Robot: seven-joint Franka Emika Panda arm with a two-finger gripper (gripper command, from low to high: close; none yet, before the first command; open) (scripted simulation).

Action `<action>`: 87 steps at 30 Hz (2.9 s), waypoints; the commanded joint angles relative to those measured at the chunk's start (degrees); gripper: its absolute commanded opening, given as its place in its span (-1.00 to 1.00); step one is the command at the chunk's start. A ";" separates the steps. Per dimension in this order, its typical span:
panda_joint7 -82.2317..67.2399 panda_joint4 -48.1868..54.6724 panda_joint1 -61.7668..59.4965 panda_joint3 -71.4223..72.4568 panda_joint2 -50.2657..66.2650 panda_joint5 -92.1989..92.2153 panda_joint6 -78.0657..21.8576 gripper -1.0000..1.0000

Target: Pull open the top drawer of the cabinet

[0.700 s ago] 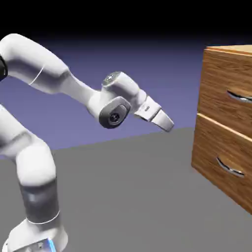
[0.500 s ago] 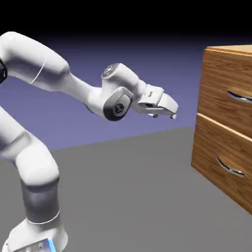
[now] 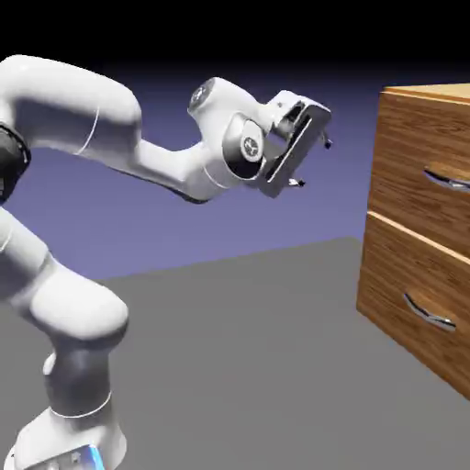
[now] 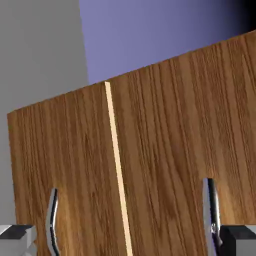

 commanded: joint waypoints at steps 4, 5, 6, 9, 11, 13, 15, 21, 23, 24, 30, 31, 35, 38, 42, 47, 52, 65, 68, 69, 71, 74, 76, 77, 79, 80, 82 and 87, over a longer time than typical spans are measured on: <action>-8.68 3.32 6.08 -5.57 -0.69 -9.97 -1.12 0.00; -10.85 4.15 7.60 -6.96 -0.86 -12.46 -1.40 0.00; -13.02 4.99 9.12 -8.36 -1.03 -14.95 -1.68 0.00; -19.53 7.48 13.68 -12.53 -1.55 -22.43 -2.51 0.00; -23.87 9.14 16.72 -15.32 -1.89 -27.41 -3.07 0.00; -28.21 10.80 19.76 -18.10 -2.24 -32.40 -3.63 0.00; -32.55 12.46 22.80 -20.89 -2.58 -37.38 -4.19 0.00; -45.56 17.45 31.92 -29.25 -3.61 -52.33 -5.86 0.00; -49.90 19.11 34.96 -32.03 -3.95 -57.31 -6.42 0.00; -52.07 19.94 36.48 -33.42 -4.13 -59.81 -6.70 0.00; -65.09 24.92 45.60 -41.78 -5.16 -74.76 -8.38 0.00; -67.26 25.75 47.12 -43.17 -5.33 -77.25 -8.66 0.00; -75.94 29.08 53.20 -48.74 -6.02 -87.22 -9.77 0.00; -82.45 31.57 57.76 -52.92 -6.53 -94.69 -10.61 0.00; -91.13 34.89 63.84 -58.49 -7.22 -104.66 -11.73 0.00; -97.10 38.97 69.53 -63.18 -8.26 -110.42 -11.91 0.00; -100.69 49.08 79.42 -69.68 -11.31 -109.23 -9.48 0.00; -95.73 27.62 57.02 -53.89 -7.33 -110.67 -14.41 -1.00; -95.00 22.55 50.79 -49.21 -7.25 -110.67 -15.16 -1.00; -94.68 20.94 48.72 -47.65 -7.22 -110.67 -15.34 -1.00; -94.01 17.82 44.56 -44.53 -7.24 -110.67 -15.59 -1.00; -92.91 13.39 38.34 -39.82 -7.44 -110.67 -15.72 -1.00; -92.11 10.59 34.18 -36.67 -7.70 -110.67 -15.64 -1.00; -91.70 9.22 32.11 -35.09 -7.88 -110.67 -15.55 -1.00; -90.85 6.57 27.96 -31.92 -8.34 -110.67 -15.27 -1.00; -90.42 5.28 25.88 -30.34 -8.62 -110.67 -15.08 -1.00; -89.54 2.75 21.73 -27.17 -9.31 -110.67 -14.60 -1.00; -89.47 -4.23 11.35 -19.58 -13.55 -109.63 -12.79 -1.00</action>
